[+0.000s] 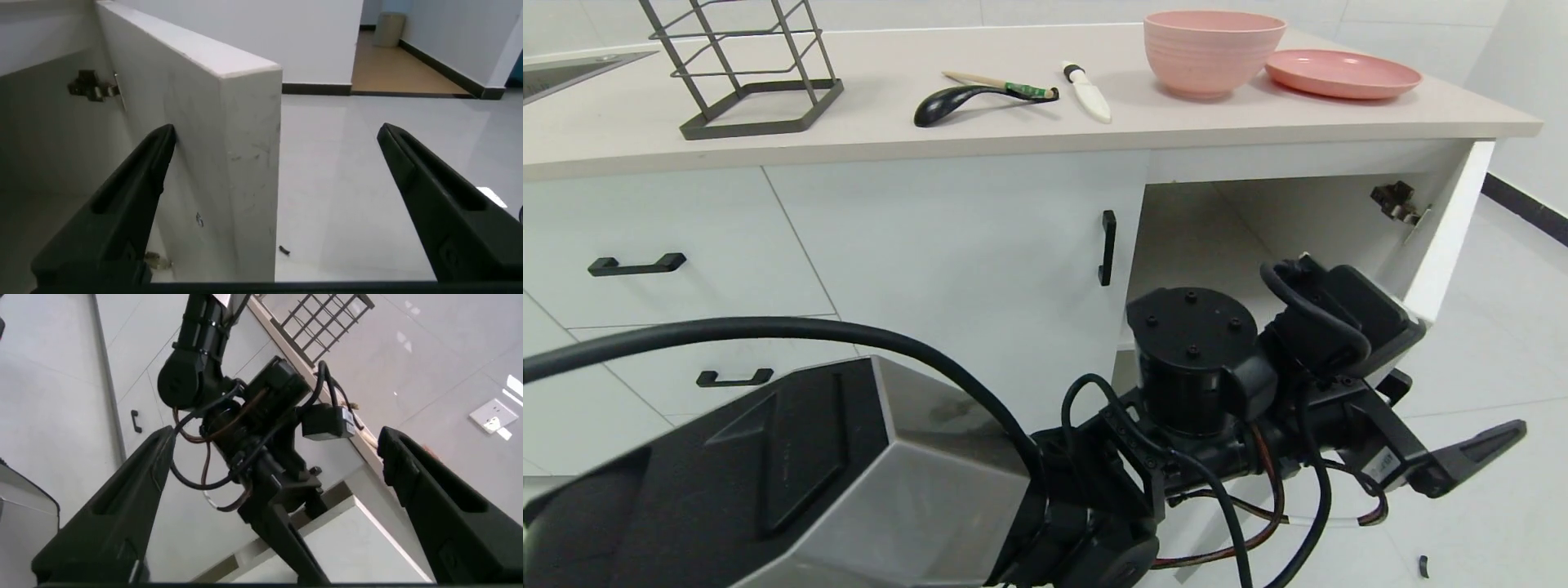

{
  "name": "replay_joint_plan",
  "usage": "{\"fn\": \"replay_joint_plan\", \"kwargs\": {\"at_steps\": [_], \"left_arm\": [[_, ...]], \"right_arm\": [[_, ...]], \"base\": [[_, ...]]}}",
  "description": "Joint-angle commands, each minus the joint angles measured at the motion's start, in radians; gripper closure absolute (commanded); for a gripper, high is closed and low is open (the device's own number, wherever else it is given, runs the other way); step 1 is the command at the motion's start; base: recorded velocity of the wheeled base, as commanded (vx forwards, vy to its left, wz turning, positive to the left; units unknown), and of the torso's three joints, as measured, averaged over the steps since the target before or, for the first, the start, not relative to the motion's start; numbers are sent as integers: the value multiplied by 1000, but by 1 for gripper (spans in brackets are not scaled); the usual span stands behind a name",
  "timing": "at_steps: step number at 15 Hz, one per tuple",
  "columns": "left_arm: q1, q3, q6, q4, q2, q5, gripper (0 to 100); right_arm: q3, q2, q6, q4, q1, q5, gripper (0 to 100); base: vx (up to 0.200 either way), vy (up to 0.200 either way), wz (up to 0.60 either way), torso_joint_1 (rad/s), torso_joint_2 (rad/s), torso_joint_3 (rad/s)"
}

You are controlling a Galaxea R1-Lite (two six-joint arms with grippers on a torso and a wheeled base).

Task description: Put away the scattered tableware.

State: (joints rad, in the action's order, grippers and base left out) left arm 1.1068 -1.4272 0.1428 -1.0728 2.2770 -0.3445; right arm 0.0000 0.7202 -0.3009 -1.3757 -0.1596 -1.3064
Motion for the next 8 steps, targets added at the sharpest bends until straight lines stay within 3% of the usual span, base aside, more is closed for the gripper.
{"fn": "replay_joint_plan", "kwargs": {"at_steps": [1,8], "left_arm": [[11,-2,0,-7,15,-1,0],[84,-44,-2,-27,55,-1,0]], "right_arm": [[0,-7,-1,0,2,1,0],[-2,-16,-3,0,3,2,0]], "base": [[0,0,0,0,0,0],[0,0,0,0,0,0]]}}
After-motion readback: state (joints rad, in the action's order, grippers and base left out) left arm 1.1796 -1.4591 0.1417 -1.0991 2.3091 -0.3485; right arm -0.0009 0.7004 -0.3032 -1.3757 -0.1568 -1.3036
